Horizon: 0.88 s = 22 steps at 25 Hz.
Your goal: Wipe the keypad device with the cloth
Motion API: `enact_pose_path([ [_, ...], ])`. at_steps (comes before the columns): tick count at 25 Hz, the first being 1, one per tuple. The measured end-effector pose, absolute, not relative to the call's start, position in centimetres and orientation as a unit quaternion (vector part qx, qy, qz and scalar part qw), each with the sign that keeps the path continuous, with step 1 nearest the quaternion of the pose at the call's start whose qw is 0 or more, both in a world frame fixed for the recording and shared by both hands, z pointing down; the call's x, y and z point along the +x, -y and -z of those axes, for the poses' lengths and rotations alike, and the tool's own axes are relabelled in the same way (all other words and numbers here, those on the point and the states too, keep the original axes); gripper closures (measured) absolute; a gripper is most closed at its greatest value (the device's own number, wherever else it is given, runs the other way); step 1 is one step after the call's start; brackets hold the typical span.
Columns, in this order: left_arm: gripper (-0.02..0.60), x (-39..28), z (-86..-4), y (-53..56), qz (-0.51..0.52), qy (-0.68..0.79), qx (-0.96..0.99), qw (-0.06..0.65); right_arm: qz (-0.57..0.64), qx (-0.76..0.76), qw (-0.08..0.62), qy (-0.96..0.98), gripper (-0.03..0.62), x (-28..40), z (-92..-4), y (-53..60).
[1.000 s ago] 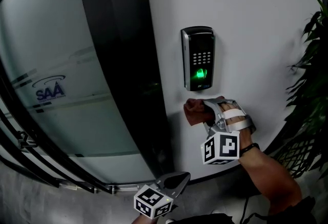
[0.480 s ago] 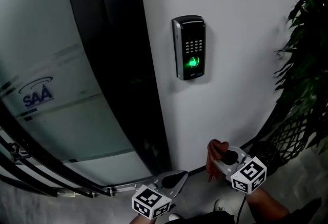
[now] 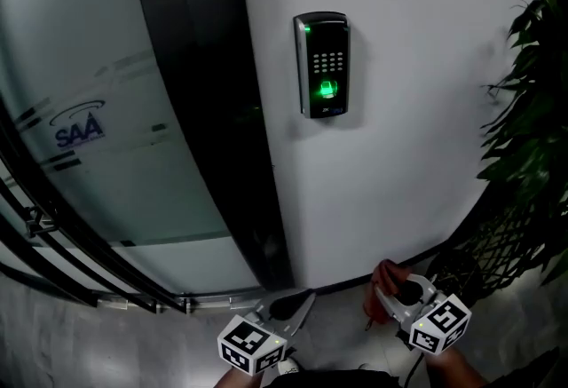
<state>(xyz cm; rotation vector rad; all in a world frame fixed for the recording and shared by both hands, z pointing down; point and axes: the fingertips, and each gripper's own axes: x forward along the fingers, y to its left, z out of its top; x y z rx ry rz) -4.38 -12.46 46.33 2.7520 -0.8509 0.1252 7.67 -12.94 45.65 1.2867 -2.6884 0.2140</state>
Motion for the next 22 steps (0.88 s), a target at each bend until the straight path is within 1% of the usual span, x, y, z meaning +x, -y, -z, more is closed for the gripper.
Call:
enact_pose_path([
  [5,0.565,-1.8,-45.6,9.8,-0.034,0.34,0.931,0.13,-0.049,0.404,0.073,0.91,0.54,11.0,-44.5,10.4],
  [12,0.565,1.5,-46.2,5.3,-0.021,0.404,0.905,0.134,-0.067,0.351,0.085,0.93,0.54,14.8,-46.9,6.6],
  [18,0.565,2.0,-46.8,3.1,-0.029,0.426,0.894,0.134,-0.065,0.331,0.087,0.937,0.54,15.6,-47.4,5.2],
  [22,0.565,1.6,-46.2,3.3,-0.032,0.415,0.9,0.131,-0.065,0.343,0.081,0.934,0.54,15.1,-47.1,5.0],
])
